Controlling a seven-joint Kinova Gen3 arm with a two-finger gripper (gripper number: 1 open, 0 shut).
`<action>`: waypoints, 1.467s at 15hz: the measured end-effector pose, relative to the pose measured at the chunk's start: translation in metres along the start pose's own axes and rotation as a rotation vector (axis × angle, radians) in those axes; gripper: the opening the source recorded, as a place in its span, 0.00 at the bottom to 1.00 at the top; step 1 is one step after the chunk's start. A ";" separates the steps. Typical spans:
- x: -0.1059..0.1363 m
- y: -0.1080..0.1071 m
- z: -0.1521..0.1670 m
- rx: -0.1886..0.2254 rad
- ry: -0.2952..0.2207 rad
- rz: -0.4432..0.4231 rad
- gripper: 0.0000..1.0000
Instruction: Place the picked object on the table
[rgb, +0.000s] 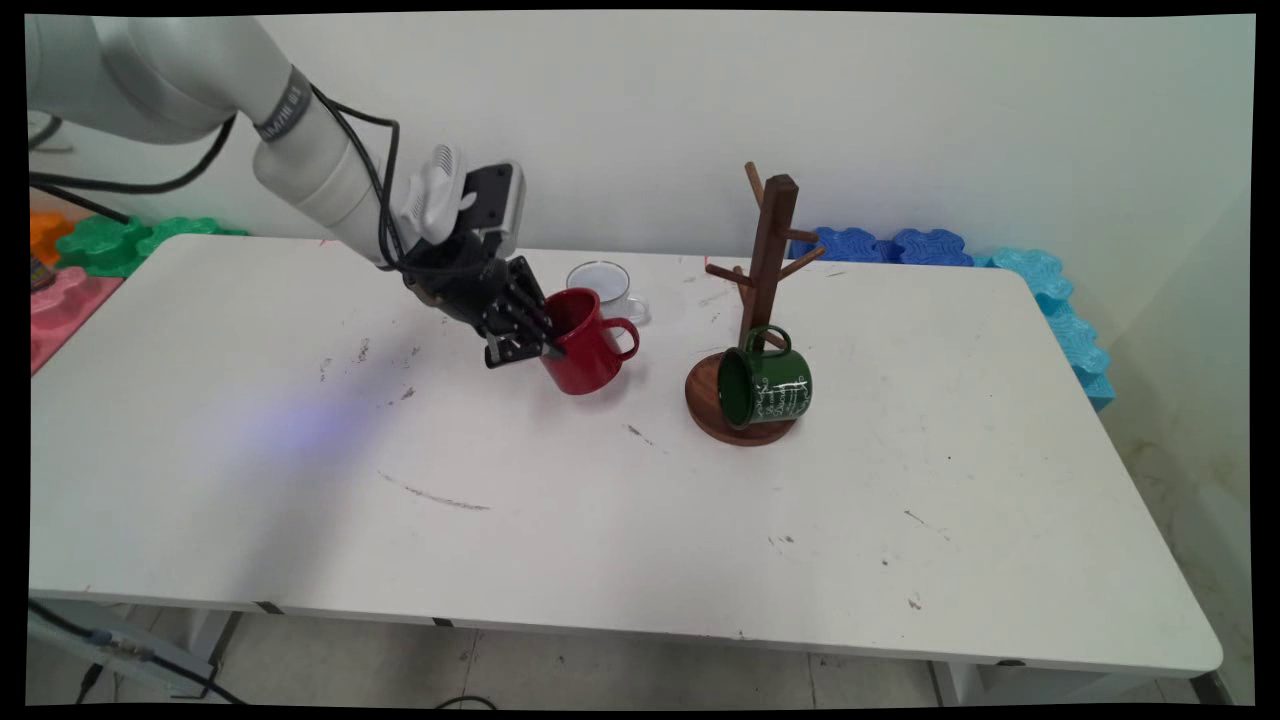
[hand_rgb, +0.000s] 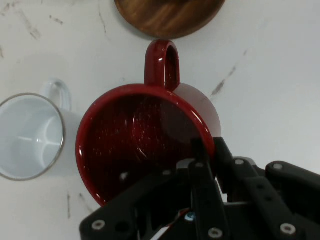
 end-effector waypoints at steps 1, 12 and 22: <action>-0.002 0.000 0.003 0.000 -0.006 0.020 0.00; -0.017 0.004 0.027 0.000 -0.053 0.186 0.00; -0.023 0.006 0.040 0.001 -0.071 0.258 0.00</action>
